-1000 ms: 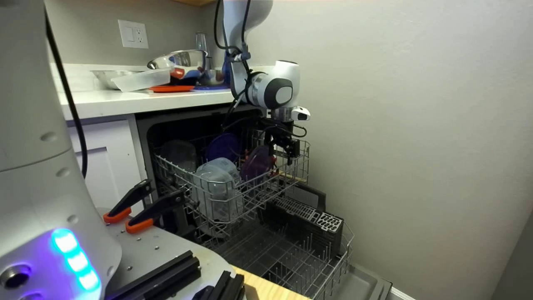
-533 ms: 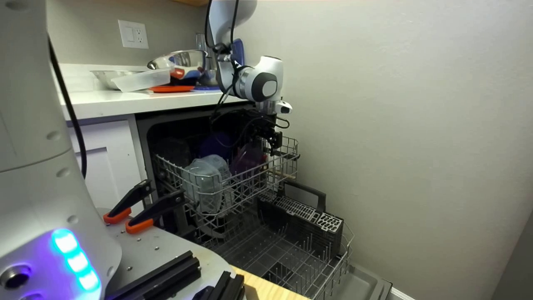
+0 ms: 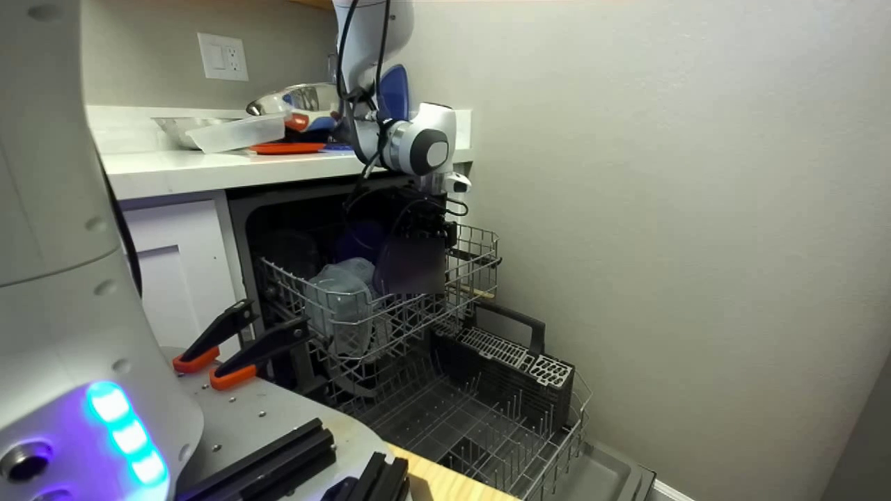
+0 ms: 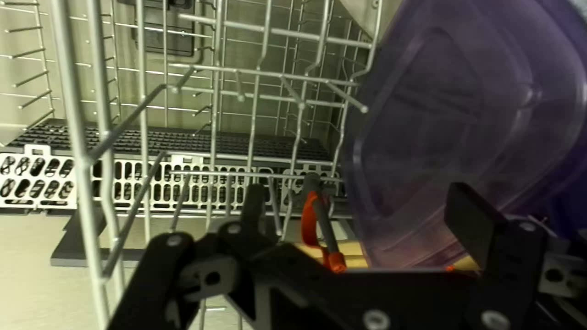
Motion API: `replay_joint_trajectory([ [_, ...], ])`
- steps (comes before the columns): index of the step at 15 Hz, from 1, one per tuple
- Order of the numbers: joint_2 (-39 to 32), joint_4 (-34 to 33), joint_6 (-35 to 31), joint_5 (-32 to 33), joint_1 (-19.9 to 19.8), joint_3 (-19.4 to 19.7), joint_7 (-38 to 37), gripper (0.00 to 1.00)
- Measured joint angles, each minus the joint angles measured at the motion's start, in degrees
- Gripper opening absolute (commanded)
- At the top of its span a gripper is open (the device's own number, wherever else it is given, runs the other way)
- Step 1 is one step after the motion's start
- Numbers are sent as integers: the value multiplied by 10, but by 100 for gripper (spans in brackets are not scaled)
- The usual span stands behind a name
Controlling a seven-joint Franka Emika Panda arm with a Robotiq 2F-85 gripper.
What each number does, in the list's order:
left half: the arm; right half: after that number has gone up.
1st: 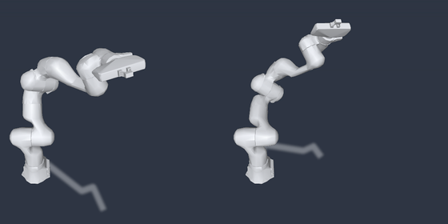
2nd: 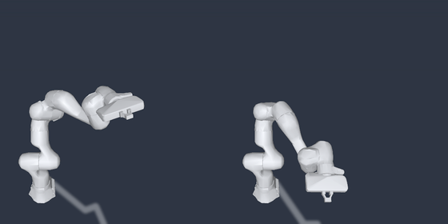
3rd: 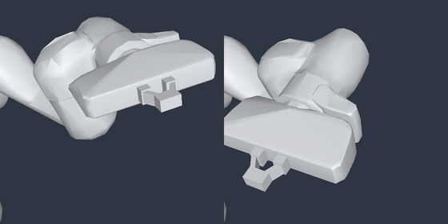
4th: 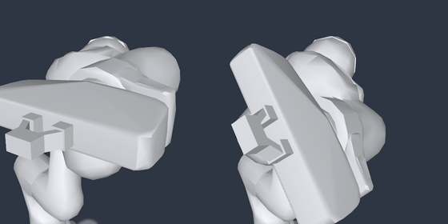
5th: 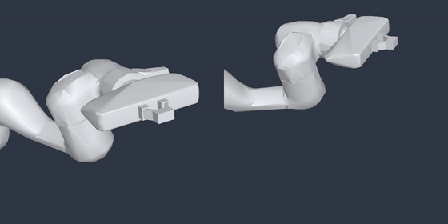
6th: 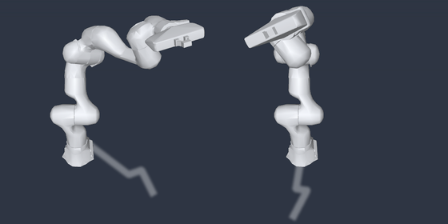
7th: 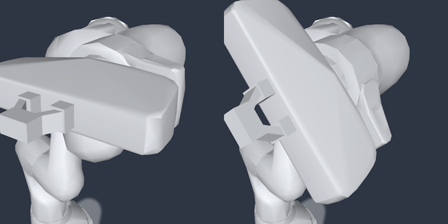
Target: Push in the rack of the dishwasher
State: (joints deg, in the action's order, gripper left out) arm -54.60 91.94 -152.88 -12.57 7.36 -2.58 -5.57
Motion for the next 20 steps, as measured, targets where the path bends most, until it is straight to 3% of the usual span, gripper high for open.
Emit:
replay_joint_trajectory([
  [5,8,11,-1,24,0,43,-18,100],
  [14,116,139,-14,27,-62,-3,30,100],
  [20,101,148,-13,27,-64,5,28,100],
])
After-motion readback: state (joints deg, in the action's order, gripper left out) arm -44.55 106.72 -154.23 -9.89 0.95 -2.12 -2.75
